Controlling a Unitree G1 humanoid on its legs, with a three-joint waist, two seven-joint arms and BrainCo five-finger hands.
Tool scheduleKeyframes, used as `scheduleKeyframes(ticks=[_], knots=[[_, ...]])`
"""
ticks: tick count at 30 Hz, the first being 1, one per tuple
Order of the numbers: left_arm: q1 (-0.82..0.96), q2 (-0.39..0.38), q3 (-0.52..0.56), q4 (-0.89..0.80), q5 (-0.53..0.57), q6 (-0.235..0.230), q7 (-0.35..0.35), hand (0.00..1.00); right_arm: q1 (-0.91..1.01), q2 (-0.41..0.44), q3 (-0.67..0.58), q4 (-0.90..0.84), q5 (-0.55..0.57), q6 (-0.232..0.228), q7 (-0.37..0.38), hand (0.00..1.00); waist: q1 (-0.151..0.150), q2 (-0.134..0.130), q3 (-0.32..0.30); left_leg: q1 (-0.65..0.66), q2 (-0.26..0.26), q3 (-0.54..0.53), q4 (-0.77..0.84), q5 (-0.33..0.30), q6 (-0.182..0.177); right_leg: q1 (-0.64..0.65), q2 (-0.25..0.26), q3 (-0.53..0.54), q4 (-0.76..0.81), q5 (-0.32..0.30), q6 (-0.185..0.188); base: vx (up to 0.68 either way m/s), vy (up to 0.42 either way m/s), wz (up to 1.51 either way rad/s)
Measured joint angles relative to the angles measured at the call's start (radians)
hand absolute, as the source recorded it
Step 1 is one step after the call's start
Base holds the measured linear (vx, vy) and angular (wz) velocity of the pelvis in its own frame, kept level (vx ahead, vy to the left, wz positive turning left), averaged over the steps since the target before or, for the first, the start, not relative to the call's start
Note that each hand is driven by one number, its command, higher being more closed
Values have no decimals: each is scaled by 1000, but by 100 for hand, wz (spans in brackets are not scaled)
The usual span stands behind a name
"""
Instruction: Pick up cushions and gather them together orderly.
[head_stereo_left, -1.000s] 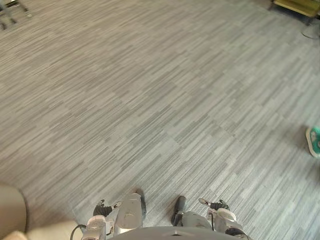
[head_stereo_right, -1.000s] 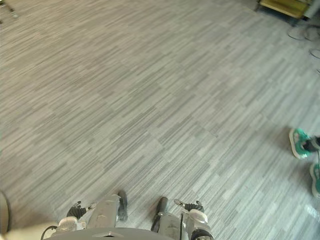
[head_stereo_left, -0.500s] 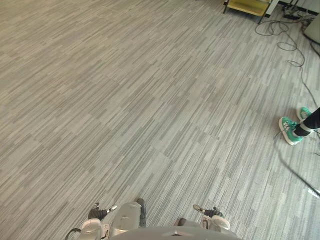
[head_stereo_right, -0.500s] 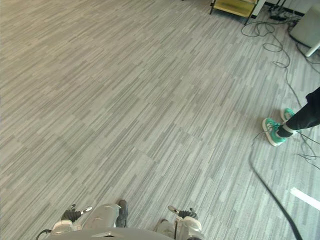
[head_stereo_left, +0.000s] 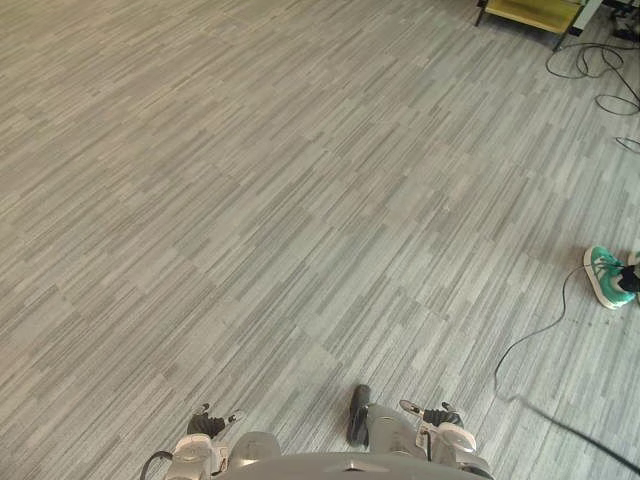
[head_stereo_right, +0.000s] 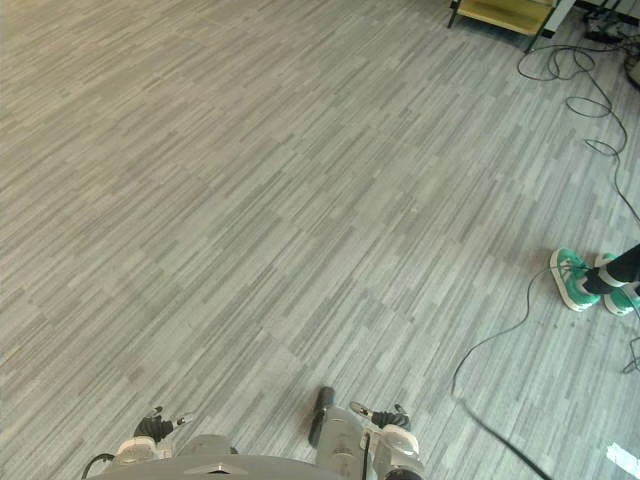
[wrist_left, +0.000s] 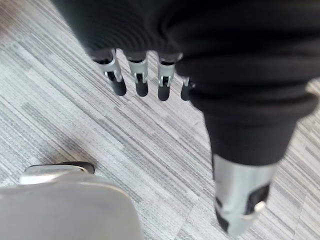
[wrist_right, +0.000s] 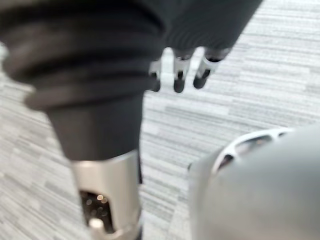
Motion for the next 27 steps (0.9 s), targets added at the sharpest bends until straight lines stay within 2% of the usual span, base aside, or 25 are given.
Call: scheduleKeyframes(ticks=[2,4,5,7,9,10,16,17,27], knots=[[0,11,0,0,-1,-3,0,0,8,0,1,18,5,-2,-1,0,7,-16,10,-30,10,3,115,12,-3,79,-5,-15,-57,0,0,184,-50,44],[1,9,0,-7,-2,-10,-1,0,4,1,0,31,10,-2,-3,0,14,-14,9,-82,18,38,168,-27,13,141,-9,-30,-99,1,0,146,49,27],[1,11,0,-7,-8,-10,-1,0,1,3,-1,31,10,-3,-3,0,15,-15,10,-102,20,56,156,-29,17,150,-11,-30,-107,2,4,75,110,9],[0,8,-4,-4,-10,-10,-1,0,-7,-1,-1,29,13,-3,-3,0,17,-7,5,-132,20,91,74,-1,37,156,-8,-24,-110,5,35,40,124,0],[0,19,-10,-4,-9,-9,-1,0,-4,9,2,29,19,0,-2,0,15,-18,-1,-124,1,88,39,-1,37,158,-13,-19,-134,16,52,22,101,10],[-6,30,-27,-4,-9,-8,-2,0,0,16,2,31,19,0,-2,0,14,-32,3,-106,-21,81,-13,-1,37,169,-18,-22,-185,44,64,9,108,13],[-15,36,-52,3,-9,-7,-6,0,0,21,-7,33,21,0,-2,0,23,-32,15,-85,-66,82,-47,10,56,225,-30,-8,-306,115,71,-4,99,3],[-10,55,-58,74,-8,-8,-22,0,29,23,-66,76,42,0,-1,0,-12,-56,-30,22,-103,68,-288,110,78,247,-21,24,-412,203,59,1,12,-3],[-10,55,-58,74,-8,-8,-22,0,29,23,-66,76,42,0,-1,0,-12,-55,-30,22,-103,68,-288,110,78,247,-21,24,-412,203,59,0,0,0]])
